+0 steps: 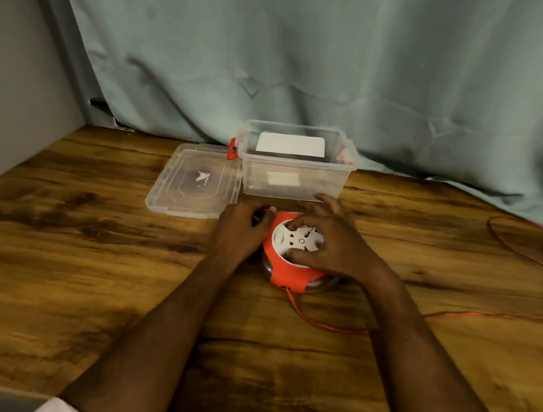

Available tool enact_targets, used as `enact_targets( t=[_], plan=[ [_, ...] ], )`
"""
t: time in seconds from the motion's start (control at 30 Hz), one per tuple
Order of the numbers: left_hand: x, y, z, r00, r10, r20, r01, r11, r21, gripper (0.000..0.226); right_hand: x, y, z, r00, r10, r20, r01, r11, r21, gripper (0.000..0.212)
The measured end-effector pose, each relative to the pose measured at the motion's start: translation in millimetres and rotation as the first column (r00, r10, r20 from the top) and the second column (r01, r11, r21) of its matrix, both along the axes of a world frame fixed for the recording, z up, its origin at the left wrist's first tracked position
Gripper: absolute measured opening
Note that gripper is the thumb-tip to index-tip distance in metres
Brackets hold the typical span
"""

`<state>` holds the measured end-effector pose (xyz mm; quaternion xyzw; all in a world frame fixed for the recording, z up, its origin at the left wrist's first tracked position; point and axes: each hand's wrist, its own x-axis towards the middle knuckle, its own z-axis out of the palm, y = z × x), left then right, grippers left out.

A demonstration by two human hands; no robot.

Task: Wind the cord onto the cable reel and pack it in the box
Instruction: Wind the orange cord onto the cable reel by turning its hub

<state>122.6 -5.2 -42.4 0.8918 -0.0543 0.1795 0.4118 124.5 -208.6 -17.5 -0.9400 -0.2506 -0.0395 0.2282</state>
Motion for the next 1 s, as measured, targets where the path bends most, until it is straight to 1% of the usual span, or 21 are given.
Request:
enact_targets(
  t=[0.07, 0.13, 0.2, 0.33, 0.43, 0.53, 0.6, 0.67, 0.73, 0.8, 0.83, 0.87, 0.93, 0.97, 1.0],
  plan=[
    [-1, 0, 0, 1.0, -0.009, -0.017, 0.009, 0.999, -0.046, 0.029, -2, 4, 0, 0.998, -0.033, 0.062, 0.035, 0.999, -0.021, 0.076],
    [-2, -1, 0, 0.999, -0.012, -0.037, 0.009, 0.996, -0.086, 0.031, -1, 6, 0, 0.99, -0.09, 0.11, 0.095, 0.995, -0.037, 0.074],
    [-1, -1, 0, 0.998, -0.022, -0.059, 0.013, 0.99, -0.137, 0.031, -2, 10, 2, 0.979, -0.151, 0.137, 0.154, 0.988, -0.01, 0.069],
    [2, -2, 1, 0.992, -0.086, -0.095, 0.049, 0.941, -0.335, 0.034, -7, 22, -1, 0.943, -0.25, 0.221, 0.238, 0.968, 0.083, 0.063],
    [3, -2, 0, 0.995, -0.053, -0.081, 0.013, 0.903, -0.43, 0.03, -7, 31, -7, 0.893, -0.381, 0.241, 0.365, 0.924, 0.111, 0.065],
    [5, -3, 0, 1.0, -0.005, -0.018, -0.004, 0.881, -0.473, 0.026, -2, 37, -10, 0.826, -0.496, 0.266, 0.495, 0.865, 0.077, 0.069],
    [7, -3, -1, 1.0, 0.013, 0.017, -0.003, 0.874, -0.485, 0.023, 1, 38, -11, 0.774, -0.554, 0.307, 0.569, 0.821, 0.049, 0.078],
    [8, -2, -2, 0.999, 0.021, 0.036, -0.001, 0.872, -0.489, 0.022, 2, 37, -11, 0.728, -0.585, 0.358, 0.616, 0.787, 0.034, 0.086],
    [9, -2, -4, 0.998, 0.027, 0.057, 0.003, 0.878, -0.479, 0.021, 3, 38, -13, 0.697, -0.596, 0.4, 0.635, 0.771, 0.041, 0.088],
    [11, -1, -5, 0.998, 0.03, 0.063, 0.004, 0.877, -0.481, 0.021, 3, 40, -12, 0.69, -0.583, 0.429, 0.627, 0.777, 0.047, 0.084],
    [12, -1, -5, 0.998, 0.031, 0.059, 0.002, 0.871, -0.492, 0.02, 3, 39, -11, 0.704, -0.553, 0.446, 0.597, 0.8, 0.051, 0.078],
    [13, 0, -5, 0.998, 0.035, 0.059, 0.0, 0.862, -0.507, 0.02, 5, 38, -10, 0.737, -0.497, 0.459, 0.531, 0.845, 0.062, 0.068],
    [16, 3, -7, 0.998, 0.036, 0.059, 0.001, 0.846, -0.533, 0.019, 8, 29, -6, 0.847, -0.296, 0.441, 0.283, 0.954, 0.096, 0.039],
    [17, 3, -8, 0.997, 0.033, 0.064, 0.006, 0.844, -0.536, 0.019, 8, 24, -5, 0.901, -0.173, 0.399, 0.143, 0.984, 0.103, 0.032],
    [17, 3, -8, 0.997, 0.029, 0.067, 0.012, 0.845, -0.535, 0.019, 8, 19, -4, 0.941, -0.056, 0.333, 0.026, 0.995, 0.093, 0.035]
  ],
)
